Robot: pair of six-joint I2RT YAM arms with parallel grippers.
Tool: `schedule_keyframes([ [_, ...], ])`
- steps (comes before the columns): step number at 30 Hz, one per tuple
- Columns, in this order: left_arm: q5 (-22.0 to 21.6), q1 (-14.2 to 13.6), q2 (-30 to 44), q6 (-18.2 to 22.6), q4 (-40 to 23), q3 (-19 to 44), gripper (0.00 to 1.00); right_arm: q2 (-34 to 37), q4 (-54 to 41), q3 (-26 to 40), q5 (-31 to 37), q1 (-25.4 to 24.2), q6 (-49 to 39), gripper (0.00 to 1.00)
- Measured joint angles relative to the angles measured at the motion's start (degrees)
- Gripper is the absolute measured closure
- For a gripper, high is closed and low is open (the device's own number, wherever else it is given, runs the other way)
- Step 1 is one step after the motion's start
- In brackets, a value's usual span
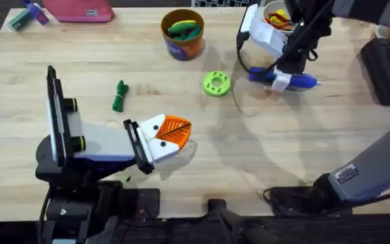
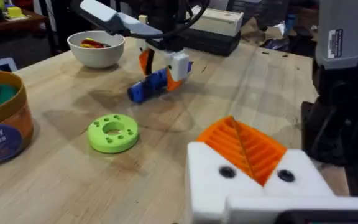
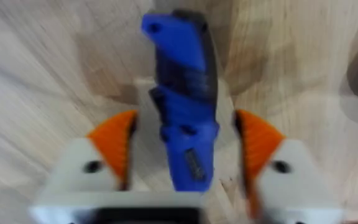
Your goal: Pick up the gripper from the table and insert it into the empty holder that is missing its gripper. Then pick up a screw, insert it into the mounting hole, and use the screwdriver to tighten it. Finally, clean up the table by picking up the vegetable and placing it into the bucket.
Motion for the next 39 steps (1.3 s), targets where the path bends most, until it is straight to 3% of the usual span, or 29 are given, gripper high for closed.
schedule_keyframes([
  [1, 0.00, 0.00, 0.00, 0.02, 0.01, 0.00, 0.995, 0.02, -0.01, 0.03, 0.05, 0.00, -0.01, 0.124],
  [2, 0.00, 0.00, 0.00, 0.02, 0.00, 0.00, 0.995, 0.00, -0.06, 0.04, 0.06, 0.00, -0.14, 0.041],
  [9, 0.00, 0.00, 0.00, 0.11, 0.00, 0.00, 0.970, -0.11, -0.12, 0.06, 0.06, 0.10, 3.22, 0.011],
  [14, 0.00, 0.00, 0.00, 0.04, 0.02, 0.00, 0.181, -3.50, -0.14, 0.06, 0.06, 1.62, 6.86, 0.010],
  [15, 0.00, 0.00, 0.00, -0.18, 0.02, 0.00, 0.057, -4.92, -0.13, 0.06, 0.04, 2.33, 7.68, 0.011],
  [16, 0.00, 0.00, 0.00, -0.15, 0.02, 0.00, 0.026, -6.50, -0.13, 0.06, 0.04, 3.17, 8.61, 0.010],
  [22, -0.11, 0.00, 0.00, -0.16, 0.04, 0.00, 0.016, -15.53, 0.79, 0.07, 0.04, 8.87, 17.68, 0.009],
  [26, -1.87, 0.00, 0.00, -0.25, 1.04, -0.11, 0.014, -19.80, 5.68, 0.09, 0.02, 12.94, 29.33, 0.009],
  [29, -5.17, 0.09, 0.00, -2.69, 2.82, -0.24, 0.014, -22.88, 5.54, 0.13, 0.02, 15.93, 40.16, 0.009],
  [32, -11.19, 1.12, 0.08, -4.70, 1.58, -0.01, 0.015, -26.24, 3.73, 0.13, -0.02, 18.42, 47.94, 0.010],
  [34, -15.16, 2.33, 0.23, -4.31, -3.11, 2.37, 0.015, -28.74, 3.44, 0.13, -0.03, 19.42, 51.46, 0.010],
  [39, -24.01, 5.39, 6.29, -0.22, -21.67, 14.01, 0.015, -36.45, 2.89, 0.02, -0.16, 19.32, 58.85, 0.008],
])
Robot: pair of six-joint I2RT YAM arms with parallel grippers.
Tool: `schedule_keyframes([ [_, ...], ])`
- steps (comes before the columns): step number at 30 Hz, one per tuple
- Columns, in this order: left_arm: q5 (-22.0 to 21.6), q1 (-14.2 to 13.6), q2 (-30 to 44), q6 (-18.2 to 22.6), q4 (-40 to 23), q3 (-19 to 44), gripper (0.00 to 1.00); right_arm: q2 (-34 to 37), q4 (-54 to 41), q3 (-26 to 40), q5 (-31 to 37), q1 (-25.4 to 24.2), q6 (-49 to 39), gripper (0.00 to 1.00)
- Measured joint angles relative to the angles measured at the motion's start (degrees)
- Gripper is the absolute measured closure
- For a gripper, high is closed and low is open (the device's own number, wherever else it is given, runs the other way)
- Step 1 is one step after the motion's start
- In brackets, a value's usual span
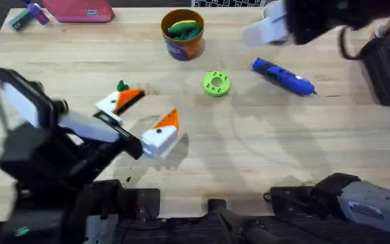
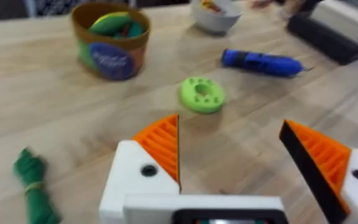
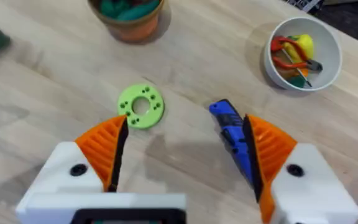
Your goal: Pick up the gripper from the table and insert it into the empty holder that is missing its gripper. Then pick up a screw, insert it into the mounting hole, and use the screwdriver to tighten it. Finally, clean up the table by picking up the vegetable and placing it into the bucket.
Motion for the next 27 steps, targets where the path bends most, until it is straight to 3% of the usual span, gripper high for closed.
schedule_keyframes([
  [3, -5.17, 0.84, 6.39, 3.50, -7.72, 9.06, 0.015, -4.98, 0.85, -2.41, -0.02, -0.15, 3.52, 0.010],
  [7, -11.48, 0.89, 16.52, 6.46, -15.92, 20.61, 0.015, -11.20, 2.37, -10.86, -0.04, -0.15, 8.12, 0.010],
  [13, -15.65, 0.89, 29.47, 8.60, -18.64, 31.67, 0.015, -14.83, 5.11, -22.37, -0.04, -0.15, 13.91, 0.008],
  [16, -18.16, 0.89, 32.72, 8.83, -19.05, 35.82, 0.015, -14.96, 4.85, -23.91, -0.06, -0.15, 15.40, 0.008],
  [18, -22.28, 0.89, 34.38, 8.40, -21.45, 38.90, 0.016, -14.97, 4.92, -24.03, -0.05, -0.15, 15.89, 0.008],
  [22, -30.58, 0.89, 39.64, 7.79, -30.03, 45.16, 0.016, -14.98, 5.16, -24.02, -0.04, -0.15, 16.53, 0.008],
  [27, -42.61, 0.89, 51.97, 7.76, -40.76, 52.42, 0.015, -14.98, 5.11, -24.02, -0.03, -0.15, 16.69, 0.008],
])
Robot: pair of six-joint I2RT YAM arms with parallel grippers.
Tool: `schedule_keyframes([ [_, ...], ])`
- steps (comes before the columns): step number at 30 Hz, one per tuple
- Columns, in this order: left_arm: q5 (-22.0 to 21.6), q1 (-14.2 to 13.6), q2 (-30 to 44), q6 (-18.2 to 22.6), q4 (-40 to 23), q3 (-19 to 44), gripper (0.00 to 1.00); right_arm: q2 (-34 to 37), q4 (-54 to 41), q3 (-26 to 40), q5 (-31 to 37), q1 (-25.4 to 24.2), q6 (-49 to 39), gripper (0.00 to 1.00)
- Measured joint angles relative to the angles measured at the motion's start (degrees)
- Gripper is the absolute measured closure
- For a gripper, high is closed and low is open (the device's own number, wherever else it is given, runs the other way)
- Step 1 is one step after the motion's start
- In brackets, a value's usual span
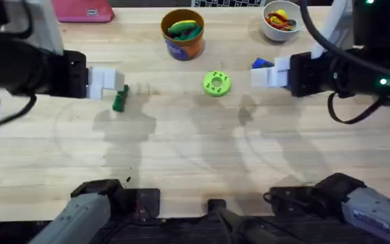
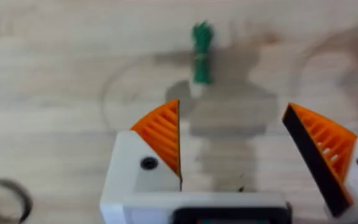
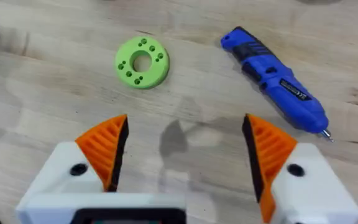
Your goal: Pick up the gripper from the table and insert it into the empty holder that is missing its gripper. Then pick up a screw, insert it into the mounting hole, and use the screwdriver to tighten it. Finally, clean up the table by picking up the vegetable and placing it into the bucket.
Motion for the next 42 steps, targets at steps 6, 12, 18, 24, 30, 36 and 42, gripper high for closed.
schedule_keyframes([
  [6, -5.15, 0.07, 11.07, -0.07, -0.82, 1.25, 0.015, 0.00, 0.04, 0.00, 0.02, 0.00, 0.00, 0.009],
  [12, -5.64, 0.07, 24.13, -0.22, 2.62, 1.53, 0.016, 0.00, 0.04, 0.00, 0.03, -0.02, 0.00, 0.008],
  [18, -5.66, 0.07, 36.54, -0.24, 7.70, 1.55, 0.016, 0.00, 0.04, 0.00, 0.03, -0.01, 0.00, 0.009],
  [24, -5.64, 0.07, 44.64, -0.40, 13.56, 1.55, 0.015, 0.00, 0.03, 0.00, 0.01, -0.01, 0.00, 0.009],
  [30, -5.42, 0.08, 45.85, -0.60, 15.64, 1.90, 0.635, 0.01, -0.20, 0.00, 0.01, -0.01, 0.00, 0.008],
  [36, -5.64, 0.15, 46.04, -0.62, 15.23, 1.92, 0.988, 0.00, -0.20, 0.00, 0.03, 0.00, 0.00, 0.008],
  [42, -5.14, 0.15, 46.50, -2.56, 13.13, 4.01, 0.990, 0.00, -0.22, -0.02, 0.01, 0.00, 0.00, 0.007],
])
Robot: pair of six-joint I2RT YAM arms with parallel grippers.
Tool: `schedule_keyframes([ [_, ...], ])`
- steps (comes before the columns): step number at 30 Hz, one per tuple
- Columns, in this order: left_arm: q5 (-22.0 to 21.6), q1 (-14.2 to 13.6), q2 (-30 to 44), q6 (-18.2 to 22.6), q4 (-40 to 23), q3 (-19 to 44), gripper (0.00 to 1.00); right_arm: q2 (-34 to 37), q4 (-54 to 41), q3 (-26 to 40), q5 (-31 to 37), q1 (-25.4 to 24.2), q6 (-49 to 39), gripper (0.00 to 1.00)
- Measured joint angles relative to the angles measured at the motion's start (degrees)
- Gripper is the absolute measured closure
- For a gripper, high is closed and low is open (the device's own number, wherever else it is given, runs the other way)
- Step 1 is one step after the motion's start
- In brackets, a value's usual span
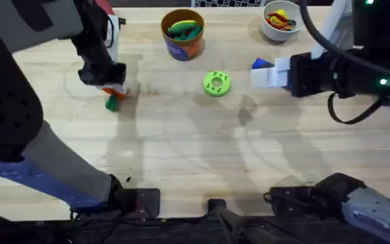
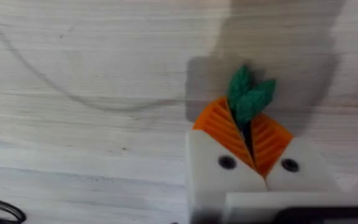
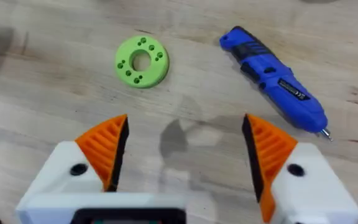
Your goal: Pick up the gripper from the table and insert it into the empty holder that is missing its gripper. Then pick up a screw, insert it into the mounting hole, and use the screwdriver to tighten it. Finally, clean up the table by picking up the vegetable and placing it into the bucket.
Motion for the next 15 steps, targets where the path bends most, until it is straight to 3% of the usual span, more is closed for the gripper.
schedule_keyframes([
  [8, 4.51, -0.81, 1.02, -1.09, -3.93, 16.29, 0.991, 0.00, 0.01, 0.00, 0.00, 0.00, 0.00, 0.008],
  [11, 7.27, -2.83, 1.02, -1.36, -3.09, 22.52, 0.992, 0.00, 0.00, 0.00, 0.01, -0.01, 0.00, 0.007],
  [15, 9.88, -7.68, 1.02, -2.39, 1.77, 27.04, 0.992, 0.00, 0.01, 0.02, 0.02, 0.00, 0.00, 0.008],
])
